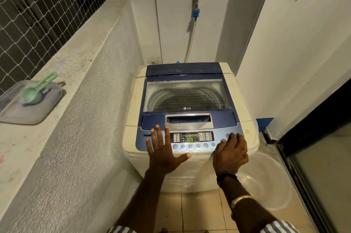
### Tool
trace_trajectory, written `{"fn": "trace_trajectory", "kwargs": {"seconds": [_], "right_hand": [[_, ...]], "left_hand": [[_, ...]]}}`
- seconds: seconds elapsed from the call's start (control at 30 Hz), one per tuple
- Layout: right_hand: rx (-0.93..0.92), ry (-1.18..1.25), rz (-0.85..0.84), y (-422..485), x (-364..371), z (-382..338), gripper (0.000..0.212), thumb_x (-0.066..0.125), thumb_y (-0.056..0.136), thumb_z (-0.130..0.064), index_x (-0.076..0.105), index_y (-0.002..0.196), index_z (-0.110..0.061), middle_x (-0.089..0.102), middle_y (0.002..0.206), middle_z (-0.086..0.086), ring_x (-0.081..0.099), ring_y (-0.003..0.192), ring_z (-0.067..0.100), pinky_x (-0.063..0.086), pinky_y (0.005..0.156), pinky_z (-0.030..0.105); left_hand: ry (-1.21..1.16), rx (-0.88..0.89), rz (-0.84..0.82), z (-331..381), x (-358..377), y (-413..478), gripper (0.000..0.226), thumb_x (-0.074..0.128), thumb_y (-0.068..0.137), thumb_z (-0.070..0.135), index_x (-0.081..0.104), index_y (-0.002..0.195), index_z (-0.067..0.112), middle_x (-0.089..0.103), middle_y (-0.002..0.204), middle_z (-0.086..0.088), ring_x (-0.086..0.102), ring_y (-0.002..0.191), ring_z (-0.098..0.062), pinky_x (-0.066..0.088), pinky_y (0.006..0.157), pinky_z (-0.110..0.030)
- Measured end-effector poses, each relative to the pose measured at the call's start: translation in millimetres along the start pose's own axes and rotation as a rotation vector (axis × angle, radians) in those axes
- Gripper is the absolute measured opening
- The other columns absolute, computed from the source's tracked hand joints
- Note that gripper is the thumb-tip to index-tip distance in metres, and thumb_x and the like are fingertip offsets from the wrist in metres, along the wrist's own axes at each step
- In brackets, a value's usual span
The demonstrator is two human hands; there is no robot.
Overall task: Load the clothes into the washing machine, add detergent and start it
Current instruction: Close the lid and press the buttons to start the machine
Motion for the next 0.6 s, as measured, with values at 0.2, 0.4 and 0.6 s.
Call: {"fn": "trace_trajectory", "kwargs": {"seconds": [0.2,0.4,0.6], "right_hand": [[-0.037,-0.011,-0.012,-2,-6,-1,0.04,0.038,0.096,-0.034,0.05,0.131,-0.017,0.044,0.142,0.008,0.043,0.13,0.03,0.036,0.099,0.056],[-0.149,-0.028,-0.022,3,-9,-4,0.033,0.052,0.097,-0.024,0.057,0.128,-0.016,0.051,0.136,0.009,0.047,0.129,0.029,0.031,0.107,0.053],[-0.403,-0.011,-0.127,3,7,-15,0.044,0.045,0.093,-0.02,0.06,0.133,-0.007,0.053,0.143,0.02,0.045,0.136,0.039,0.032,0.115,0.056]], "left_hand": [[-0.012,0.008,-0.008,0,-1,-1,0.134,0.009,0.046,0.104,-0.029,0.15,0.028,-0.042,0.153,-0.007,-0.034,0.144,-0.03,-0.016,0.116,-0.054],[-0.017,0.023,-0.027,0,-2,-1,0.133,0.002,0.042,0.106,-0.037,0.144,0.03,-0.047,0.15,-0.005,-0.038,0.142,-0.029,-0.018,0.115,-0.052],[-0.013,0.037,-0.06,-1,-3,-1,0.135,-0.003,0.039,0.105,-0.041,0.142,0.027,-0.048,0.149,-0.007,-0.04,0.141,-0.029,-0.016,0.116,-0.053]]}}
Point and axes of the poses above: each hand's wrist, its own y-axis towards the middle knuckle, its own x-axis out of the palm, z = x × y, the point moved 6 cm from there along y, towards the middle knuckle
